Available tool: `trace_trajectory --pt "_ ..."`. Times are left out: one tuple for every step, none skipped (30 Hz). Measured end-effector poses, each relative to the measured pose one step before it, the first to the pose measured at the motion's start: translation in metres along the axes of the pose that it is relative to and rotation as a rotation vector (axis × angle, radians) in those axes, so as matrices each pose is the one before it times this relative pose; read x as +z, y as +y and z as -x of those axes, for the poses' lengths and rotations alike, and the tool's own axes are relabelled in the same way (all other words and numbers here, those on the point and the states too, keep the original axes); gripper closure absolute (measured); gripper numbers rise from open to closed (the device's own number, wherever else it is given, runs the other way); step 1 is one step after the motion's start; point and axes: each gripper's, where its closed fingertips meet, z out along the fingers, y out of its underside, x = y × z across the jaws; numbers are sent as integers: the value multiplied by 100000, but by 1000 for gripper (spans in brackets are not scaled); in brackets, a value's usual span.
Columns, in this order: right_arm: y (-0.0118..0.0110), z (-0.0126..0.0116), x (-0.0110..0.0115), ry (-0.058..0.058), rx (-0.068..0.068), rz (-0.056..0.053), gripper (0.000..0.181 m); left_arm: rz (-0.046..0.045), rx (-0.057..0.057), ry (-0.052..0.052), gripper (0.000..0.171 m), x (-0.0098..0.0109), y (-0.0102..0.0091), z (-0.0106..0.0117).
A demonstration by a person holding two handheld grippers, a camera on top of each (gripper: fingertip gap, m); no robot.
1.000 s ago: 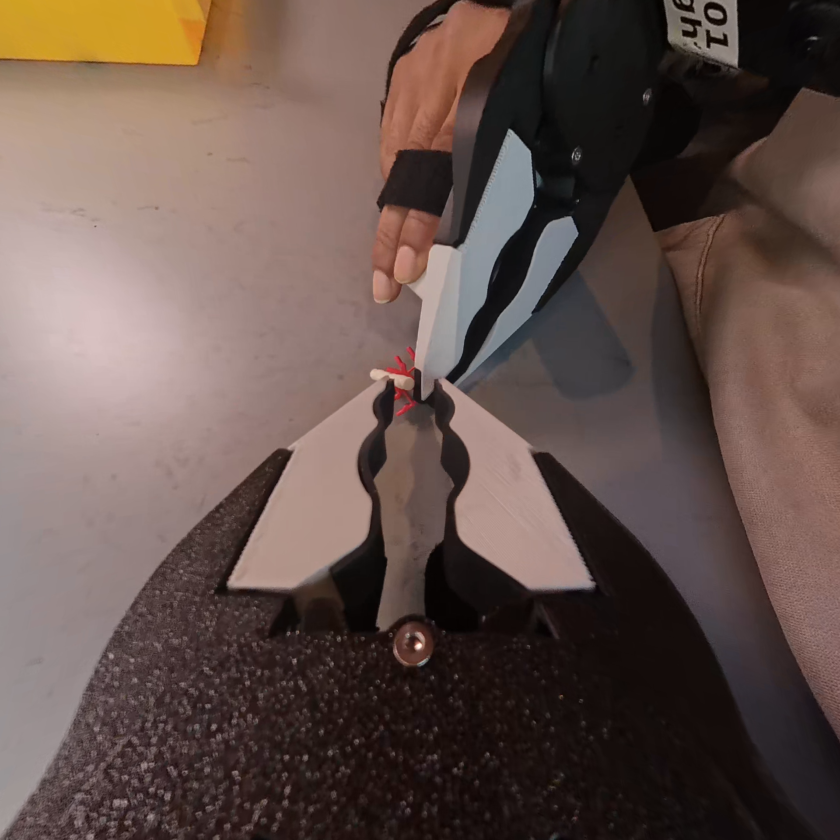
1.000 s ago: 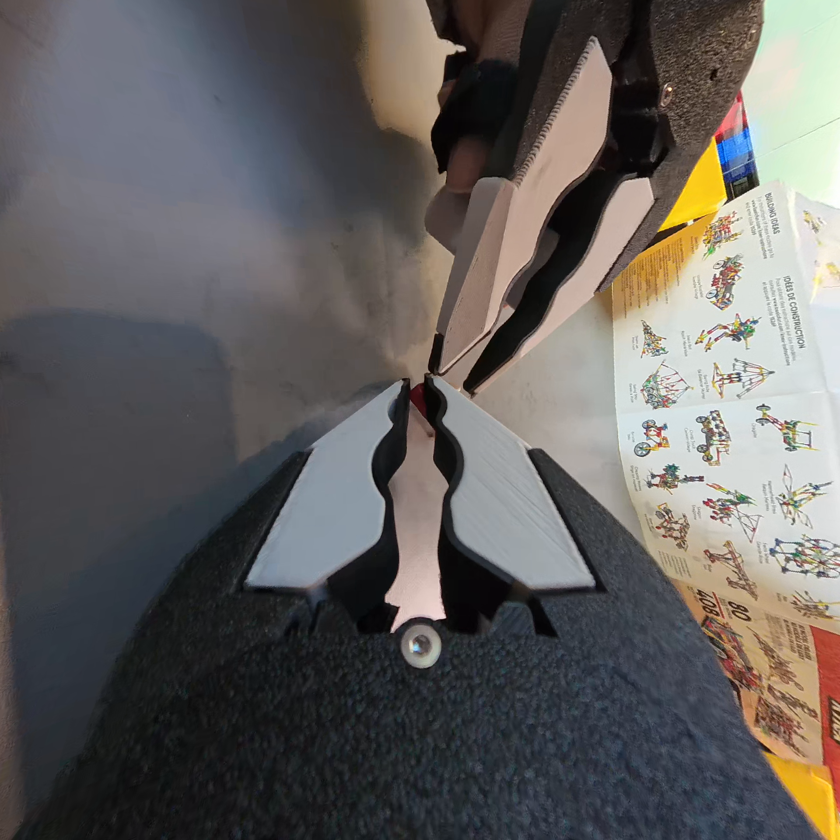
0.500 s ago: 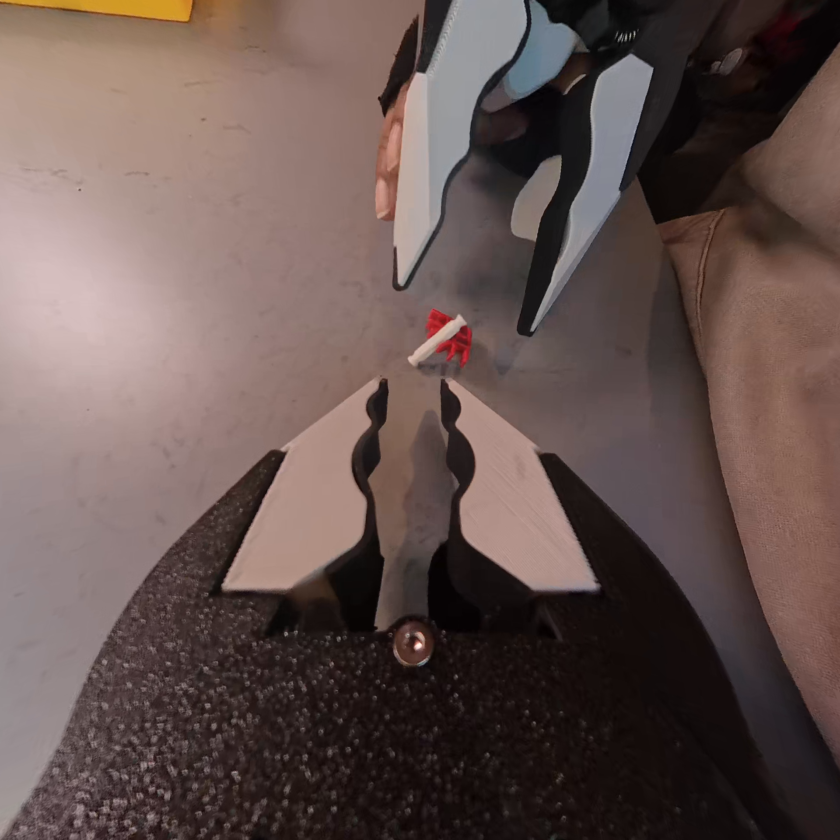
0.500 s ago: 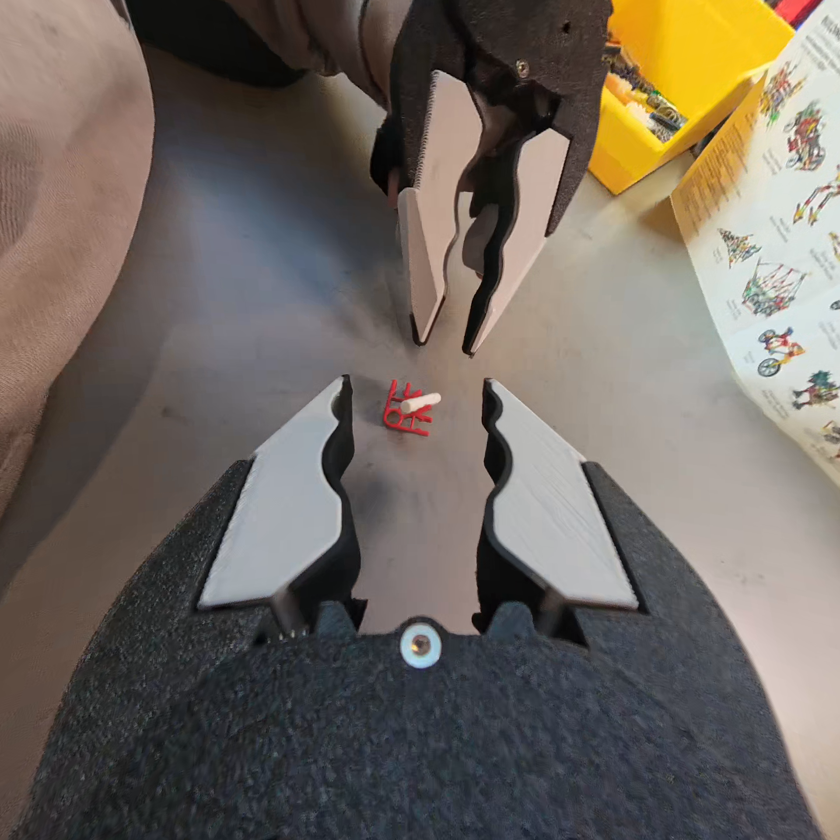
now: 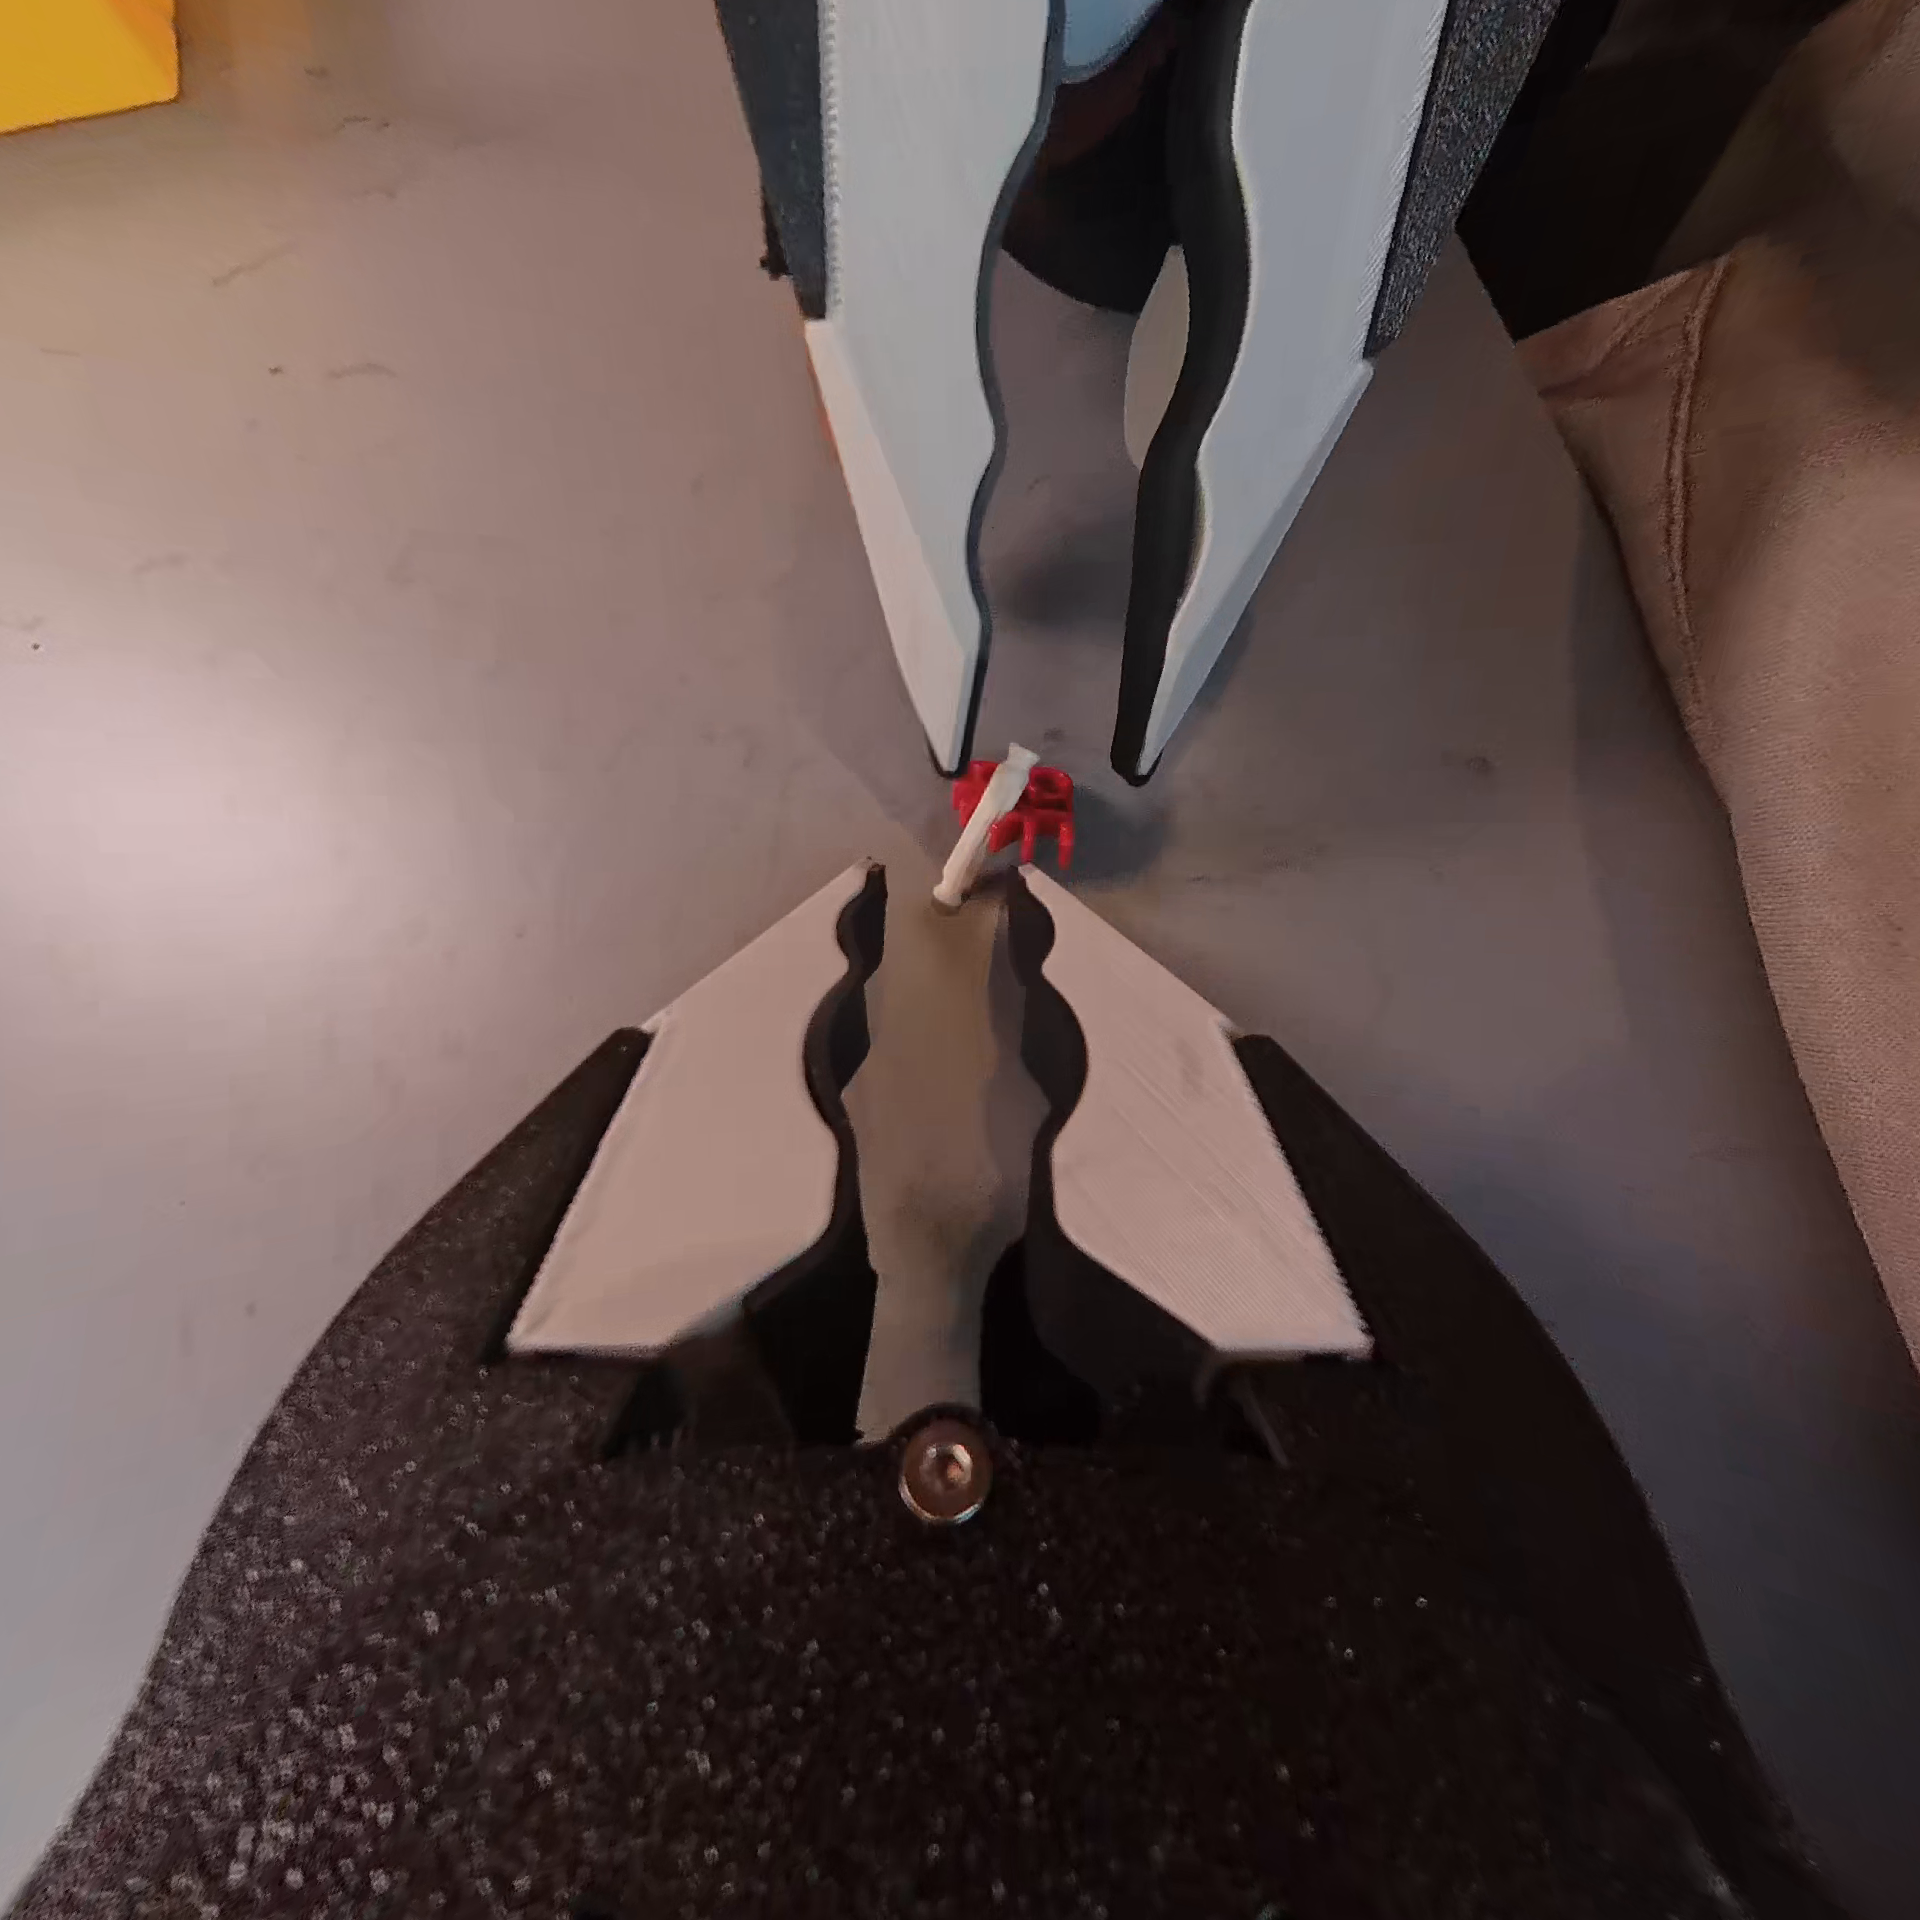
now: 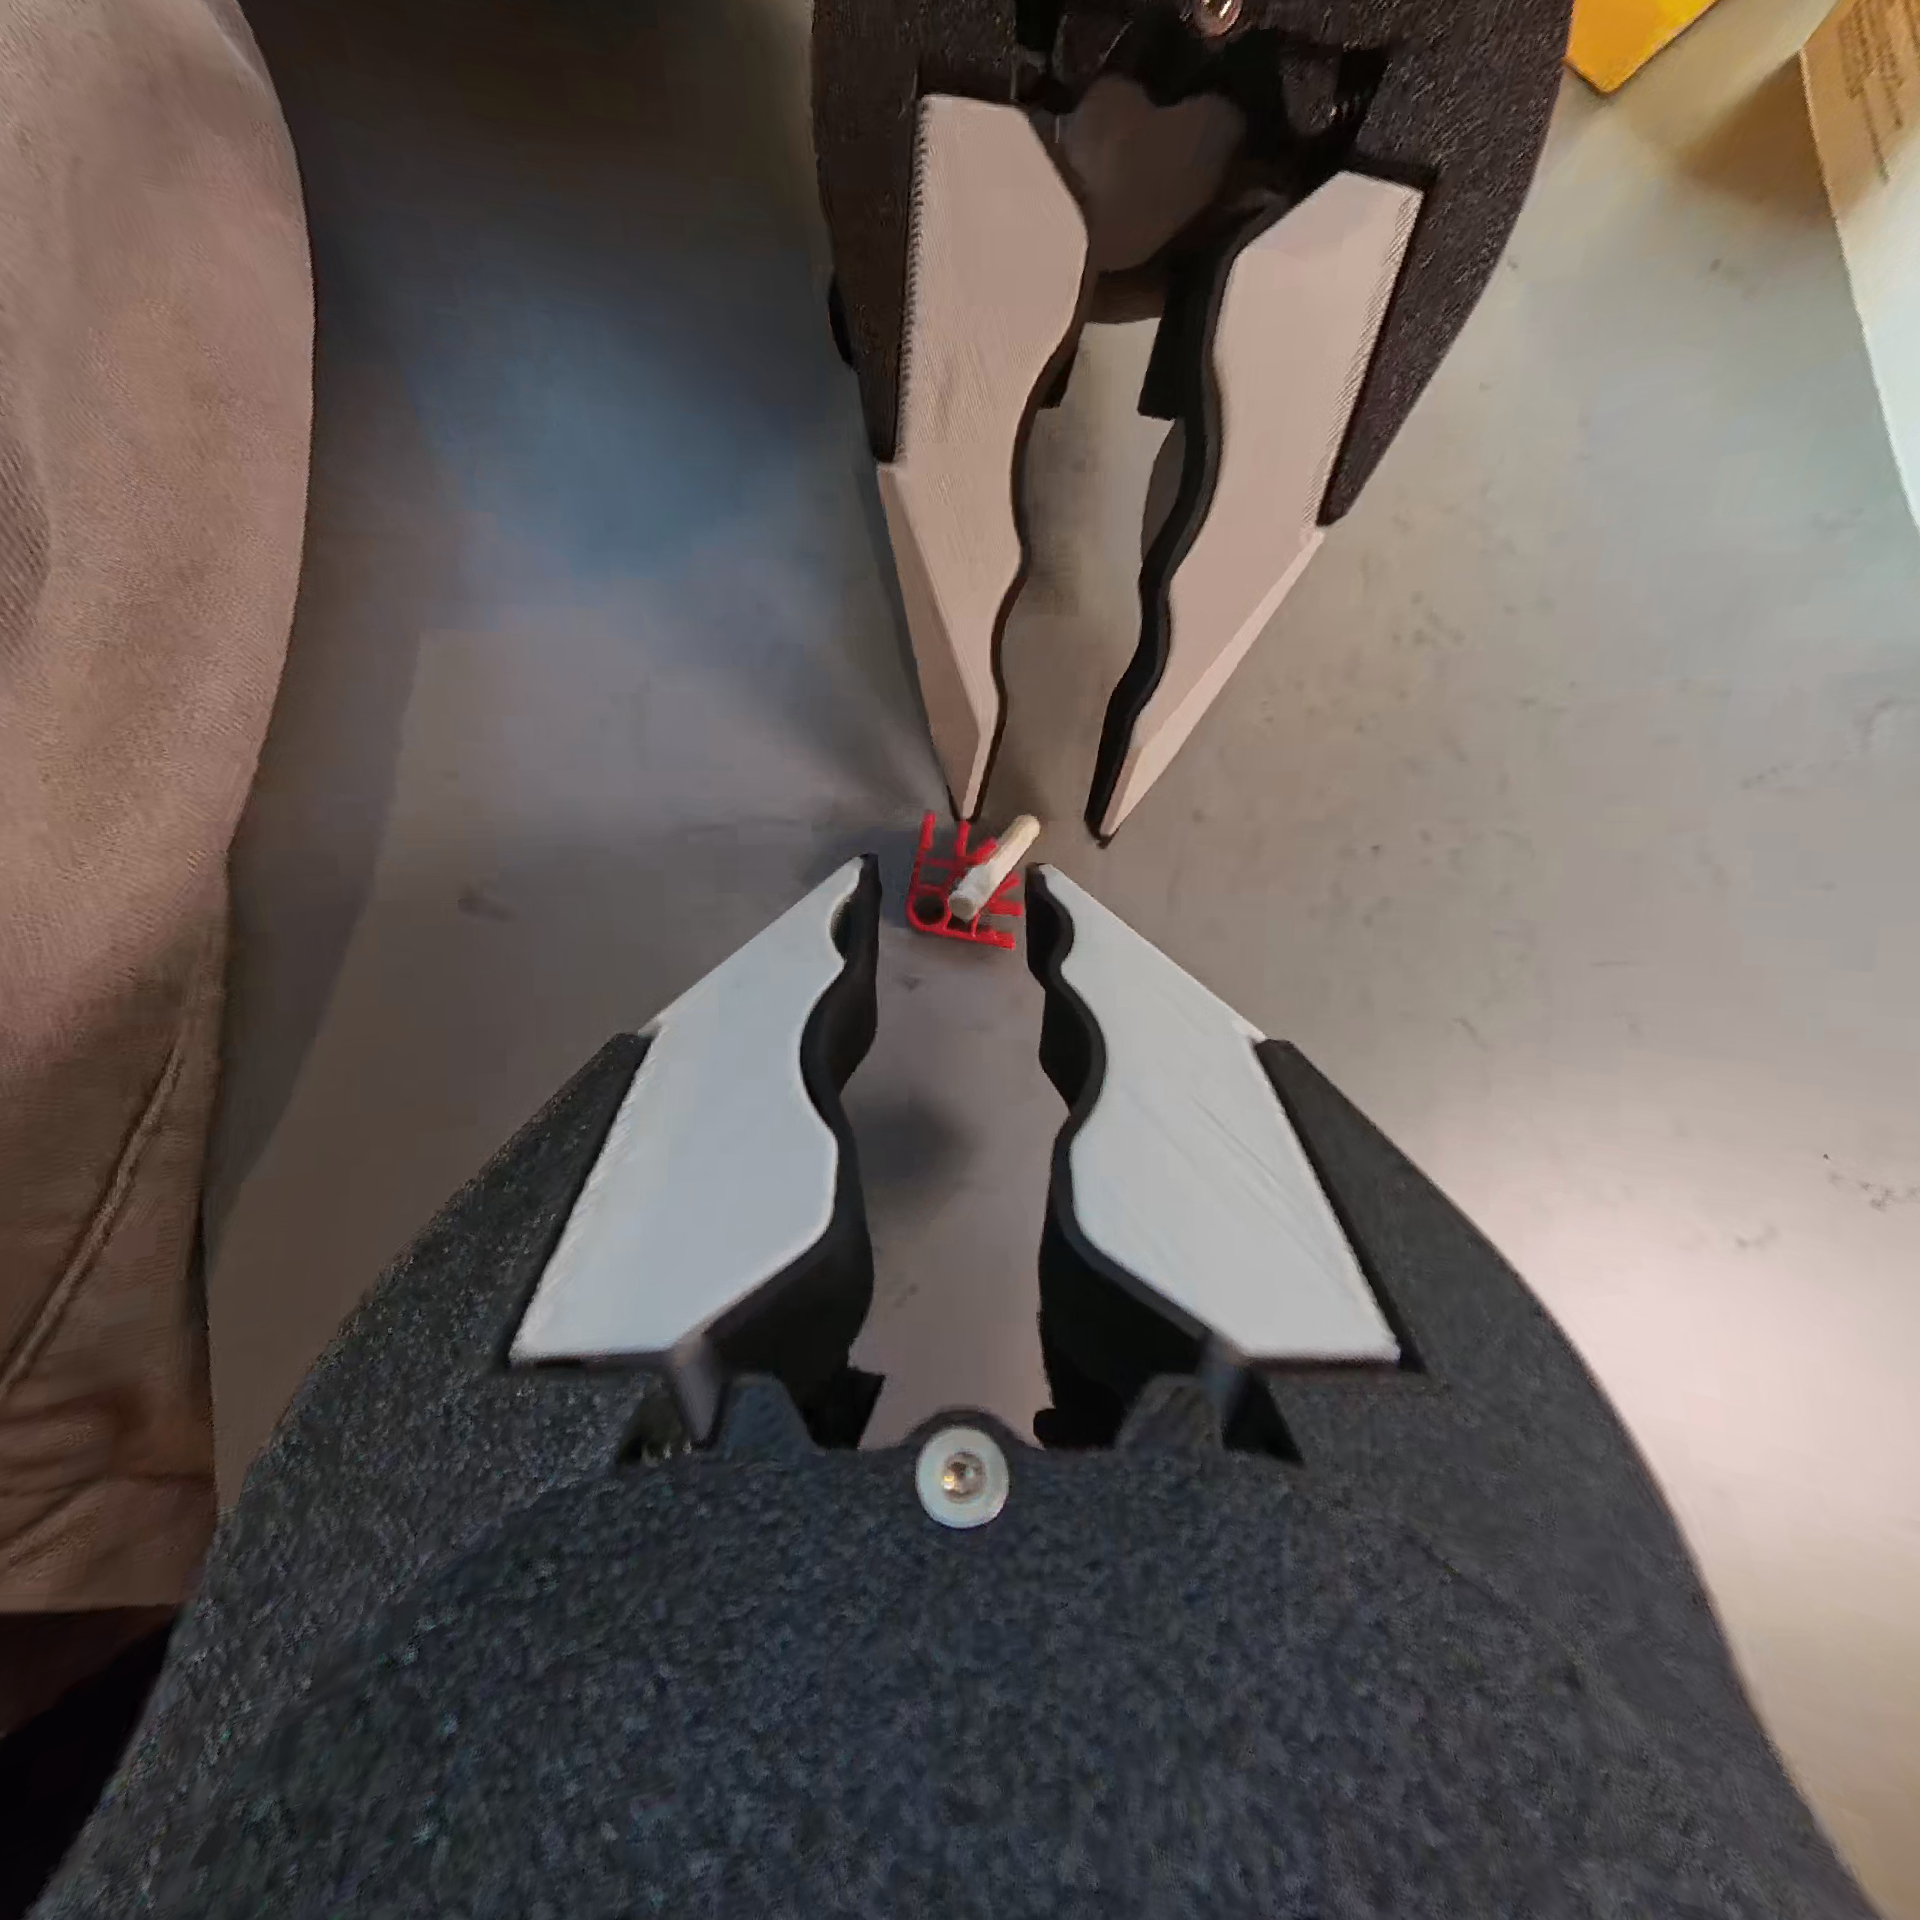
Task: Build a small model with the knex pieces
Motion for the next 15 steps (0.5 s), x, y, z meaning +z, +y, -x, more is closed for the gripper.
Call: trace_trajectory --pt "-123 8 110 1918 3269 12 153 390 1971 1840 148 292 -60 -121" --pt "143 12 148 2170 1761 1564 151 861 1227 1202 149 351 54 -49" --pt "487 -364 161 5281 -712 3694 151 167 299 1290 151 330 -4 -70" --pt "645 -244 191 4827 -1334 4287 151 -1631 -535 1497 157 211 -257 -159" --pt "364 74 159 2552 -31 1845 152 -939 -390 523 160 220 -115 -101" --pt "-61 140 -46 1139 2372 -1105 155 -1163 599 -274 162 130 -126 -60" --pt "122 -32 -31 1570 1665 593 156 -668 1134 -588 165 87 -65 -69" --pt "80 -161 -61 2388 592 861 154 -72 711 -833 165 25 -20 -34" --pt "3 -46 -30 1921 -150 418 154 447 -189 -777 165 -9 -2 -4" --pt "-5 -23 -5 2083 -931 18 154 505 -1299 -293 166 -3 2 0" --pt "15 -104 -34 2393 -1114 -224 153 313 -1887 -22 166 -17 -13 1" --pt "31 -218 -62 2854 -701 -134 151 -60 -2322 -102 166 -6 -13 12" --pt "19 -91 -41 1996 -825 -234 151 -416 -2566 -152 166 -18 -18 5" --pt "6 -94 -28 2360 -852 -75 151 -643 -3419 161 166 -45 7 -12" --pt "-10 -74 -2 2669 -1370 110 151 -828 -4690 1126 167 -112 -3 -86"
